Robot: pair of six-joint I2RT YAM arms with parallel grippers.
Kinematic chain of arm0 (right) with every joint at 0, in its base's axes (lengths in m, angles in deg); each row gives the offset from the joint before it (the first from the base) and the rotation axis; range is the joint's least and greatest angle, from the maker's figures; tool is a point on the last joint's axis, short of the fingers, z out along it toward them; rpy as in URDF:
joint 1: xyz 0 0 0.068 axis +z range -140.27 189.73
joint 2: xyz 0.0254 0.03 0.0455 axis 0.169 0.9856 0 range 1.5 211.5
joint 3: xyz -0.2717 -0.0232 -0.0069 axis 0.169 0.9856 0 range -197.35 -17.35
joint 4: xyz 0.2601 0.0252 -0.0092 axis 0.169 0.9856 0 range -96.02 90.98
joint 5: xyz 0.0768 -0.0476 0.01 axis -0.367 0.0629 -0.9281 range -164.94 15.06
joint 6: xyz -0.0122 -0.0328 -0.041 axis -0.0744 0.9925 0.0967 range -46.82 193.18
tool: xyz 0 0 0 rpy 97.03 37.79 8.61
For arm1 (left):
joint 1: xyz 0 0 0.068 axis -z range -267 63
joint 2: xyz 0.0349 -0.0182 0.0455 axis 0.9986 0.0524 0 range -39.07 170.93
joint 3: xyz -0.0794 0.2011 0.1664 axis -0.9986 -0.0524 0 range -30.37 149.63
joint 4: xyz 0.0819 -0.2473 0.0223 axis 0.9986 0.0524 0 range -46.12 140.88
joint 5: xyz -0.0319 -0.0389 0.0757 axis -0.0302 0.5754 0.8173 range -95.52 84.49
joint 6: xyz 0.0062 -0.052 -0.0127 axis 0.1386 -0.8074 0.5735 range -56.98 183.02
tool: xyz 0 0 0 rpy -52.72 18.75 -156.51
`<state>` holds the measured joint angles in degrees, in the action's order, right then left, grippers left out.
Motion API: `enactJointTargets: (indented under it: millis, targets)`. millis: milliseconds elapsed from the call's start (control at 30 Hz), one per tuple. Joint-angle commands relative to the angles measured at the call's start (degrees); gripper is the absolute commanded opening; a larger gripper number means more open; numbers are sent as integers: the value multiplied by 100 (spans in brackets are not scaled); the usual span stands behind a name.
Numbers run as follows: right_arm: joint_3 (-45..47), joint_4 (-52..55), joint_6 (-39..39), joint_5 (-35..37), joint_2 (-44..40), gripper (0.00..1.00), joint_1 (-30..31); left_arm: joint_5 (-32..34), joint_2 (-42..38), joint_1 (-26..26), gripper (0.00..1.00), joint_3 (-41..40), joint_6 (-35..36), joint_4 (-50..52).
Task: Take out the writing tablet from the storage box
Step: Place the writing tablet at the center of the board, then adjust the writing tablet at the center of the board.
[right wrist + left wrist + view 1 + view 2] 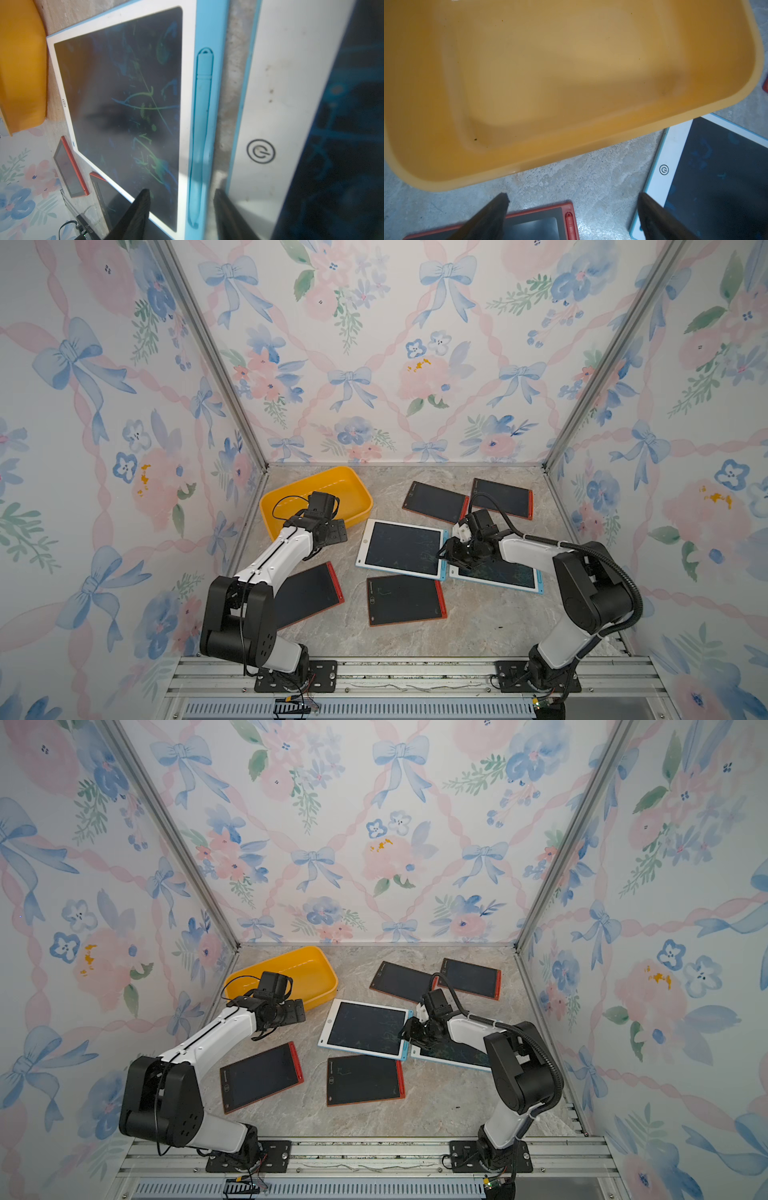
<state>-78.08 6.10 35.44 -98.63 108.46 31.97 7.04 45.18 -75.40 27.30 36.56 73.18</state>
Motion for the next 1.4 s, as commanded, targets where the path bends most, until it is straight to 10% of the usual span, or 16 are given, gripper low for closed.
enactJointTargets:
  millis: [0, 633, 1367]
  targets:
    - [-71, 469, 144, 364, 143, 53, 30, -21, 114, 53, 98, 50, -68, -3]
    - [-128, 763, 621, 428, -428, 53, -99, -103, -744, 456, 98, -765, -489, 15]
    - [916, 1029, 405, 899, -1629, 58, 1649, -132, -1341, 1810, 98, -1250, -1590, -60]
